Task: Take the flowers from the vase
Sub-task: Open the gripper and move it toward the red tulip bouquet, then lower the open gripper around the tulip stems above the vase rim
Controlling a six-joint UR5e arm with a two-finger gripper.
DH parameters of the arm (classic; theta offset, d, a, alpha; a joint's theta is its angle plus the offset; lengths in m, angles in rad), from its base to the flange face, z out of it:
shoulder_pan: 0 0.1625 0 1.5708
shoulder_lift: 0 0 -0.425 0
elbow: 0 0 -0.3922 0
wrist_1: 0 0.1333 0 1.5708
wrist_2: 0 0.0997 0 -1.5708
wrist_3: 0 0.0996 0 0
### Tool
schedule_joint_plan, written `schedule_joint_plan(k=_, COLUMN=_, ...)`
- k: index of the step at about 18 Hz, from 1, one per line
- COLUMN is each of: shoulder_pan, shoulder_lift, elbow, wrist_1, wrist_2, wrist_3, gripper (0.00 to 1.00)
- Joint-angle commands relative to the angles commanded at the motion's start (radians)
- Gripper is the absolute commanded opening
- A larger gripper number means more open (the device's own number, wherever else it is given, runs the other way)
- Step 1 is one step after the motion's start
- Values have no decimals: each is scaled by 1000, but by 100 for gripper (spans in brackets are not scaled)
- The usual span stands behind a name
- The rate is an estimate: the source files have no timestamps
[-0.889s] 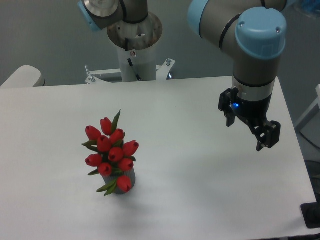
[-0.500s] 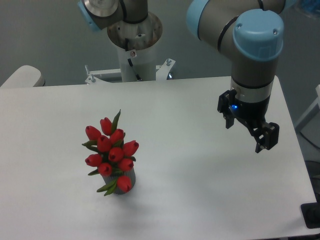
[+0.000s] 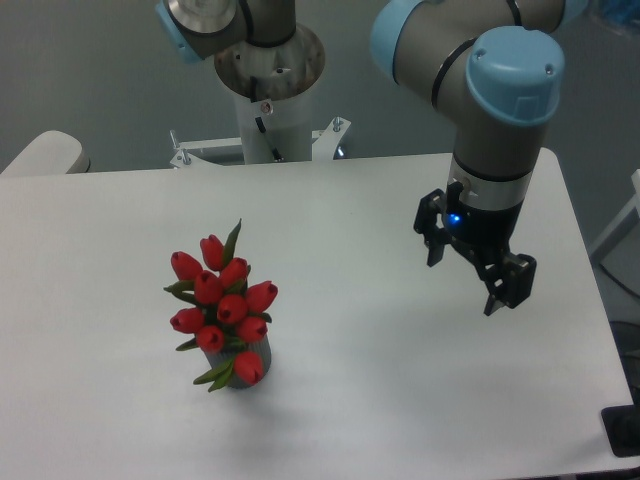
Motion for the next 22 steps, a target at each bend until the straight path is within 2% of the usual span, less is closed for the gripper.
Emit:
schedule_joint_plan(k=3, shoulder_pan=20, shoulder_lift=17, elbow=-63, wrist_1=2, wrist_2=-112, wrist_3=-47, gripper=100)
schedule_joint_plan(k=7, shoulder_pan=70, shoulder_lift=25, elbow=-173, wrist_1=5, wrist_2=-360, wrist_3=-104, gripper=100)
schedule_joint_plan(k=8, shoulder_pan=81, shoulder_lift=43, elbow=-211, wrist_1=15, wrist_2=-406, wrist_3=-104, gripper=100)
schedule_joint_plan(k=9, shoulder_pan=93, shoulder_lift=58, elbow=-253, wrist_1=41, wrist_2=-443, wrist_3=-103, gripper=100)
schedule_joint_plan(k=11, shoulder_pan=110, shoulder_lift=66, elbow=-334, wrist_1=133, wrist_2=-529, wrist_3=-112, gripper=100)
schedule_joint_plan(k=14, shoulder_pan=135, shoulder_lift=81, elbow=-445, wrist_1=213, wrist_2=-649, wrist_3=-115, gripper=100)
schedule_joint_plan(k=15, shoulder_pan=141, shoulder_lift=81, elbow=-466, wrist_1=233, wrist_2=-689, wrist_3=-112, gripper=100)
schedule_joint_plan(k=19, shoulder_pan=143, shoulder_lift=80, elbow=-506, wrist_1=244, wrist_2=-853, wrist_3=-117, gripper=100)
schedule_joint_plan(k=22, shoulder_pan=126, shoulder_lift=92, elbow=-543, wrist_1=256, wrist_2=-868, wrist_3=-104, gripper=100)
